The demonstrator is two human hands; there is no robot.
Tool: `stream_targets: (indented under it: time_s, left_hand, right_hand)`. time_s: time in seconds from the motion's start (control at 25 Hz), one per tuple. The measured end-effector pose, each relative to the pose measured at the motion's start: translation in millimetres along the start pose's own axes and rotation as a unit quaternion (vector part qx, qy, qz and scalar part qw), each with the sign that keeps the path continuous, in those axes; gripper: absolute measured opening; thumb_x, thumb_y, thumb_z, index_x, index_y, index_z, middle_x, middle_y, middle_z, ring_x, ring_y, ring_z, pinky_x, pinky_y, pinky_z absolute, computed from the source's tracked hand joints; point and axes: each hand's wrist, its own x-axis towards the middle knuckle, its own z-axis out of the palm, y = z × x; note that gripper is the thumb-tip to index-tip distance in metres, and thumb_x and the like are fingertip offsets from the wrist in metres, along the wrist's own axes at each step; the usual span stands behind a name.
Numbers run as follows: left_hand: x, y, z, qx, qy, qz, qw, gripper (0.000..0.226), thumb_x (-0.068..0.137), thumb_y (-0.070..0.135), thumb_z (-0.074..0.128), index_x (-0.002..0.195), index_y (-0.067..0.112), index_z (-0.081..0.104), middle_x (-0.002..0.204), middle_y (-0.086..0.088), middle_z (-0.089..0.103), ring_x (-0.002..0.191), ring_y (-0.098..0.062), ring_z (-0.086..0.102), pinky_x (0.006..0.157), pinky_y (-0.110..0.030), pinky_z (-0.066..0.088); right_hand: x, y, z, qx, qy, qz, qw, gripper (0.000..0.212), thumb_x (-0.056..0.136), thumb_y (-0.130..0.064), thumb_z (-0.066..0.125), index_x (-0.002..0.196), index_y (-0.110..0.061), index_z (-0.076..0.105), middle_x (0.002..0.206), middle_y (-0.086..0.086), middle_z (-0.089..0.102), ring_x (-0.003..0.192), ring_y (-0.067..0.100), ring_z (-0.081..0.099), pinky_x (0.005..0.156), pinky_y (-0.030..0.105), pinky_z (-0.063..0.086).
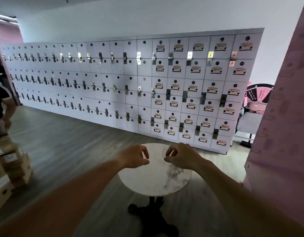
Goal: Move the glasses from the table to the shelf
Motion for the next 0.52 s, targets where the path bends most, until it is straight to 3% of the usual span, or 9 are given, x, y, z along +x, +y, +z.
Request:
stream_targets:
  time_s: [0.12,0.28,0.52]
  left_hand:
    - [61,-10,-4,0.009,-0.015,0.006,1.000,0.012,0.080,0.042,0.073,0.089,0.036,0.066,0.088,0.013,0.070,0.081,-0.005,0.064,0.074,-0.026,0.047]
    - [135,-19,-1,-0.012,-0.026,0.004,1.000,0.011,0.080,0.039,0.073,0.084,0.037,0.063,0.084,0.013,0.069,0.077,-0.006,0.064,0.077,-0.028,0.051]
    - [222,-44,17,-0.010,-0.050,0.029,0.998,0.012,0.080,0.039,0.074,0.089,0.035,0.067,0.085,0.011,0.069,0.077,-0.005,0.063,0.069,-0.025,0.044]
  right_hand:
    - [54,21,-11,0.003,-0.005,-0.001,1.000,0.010,0.085,-0.035,0.072,0.087,-0.029,0.065,0.095,-0.001,0.072,0.083,0.011,0.067,0.081,0.033,0.058]
    - [115,50,-22,0.010,0.028,0.020,0.999,0.011,0.080,-0.036,0.073,0.079,-0.033,0.063,0.083,-0.011,0.068,0.075,0.004,0.062,0.065,0.021,0.050]
    - [182,91,-9,0.003,0.009,0.031,0.999,0.016,0.082,-0.034,0.075,0.076,-0.034,0.061,0.081,-0.010,0.067,0.071,0.003,0.065,0.059,0.016,0.049]
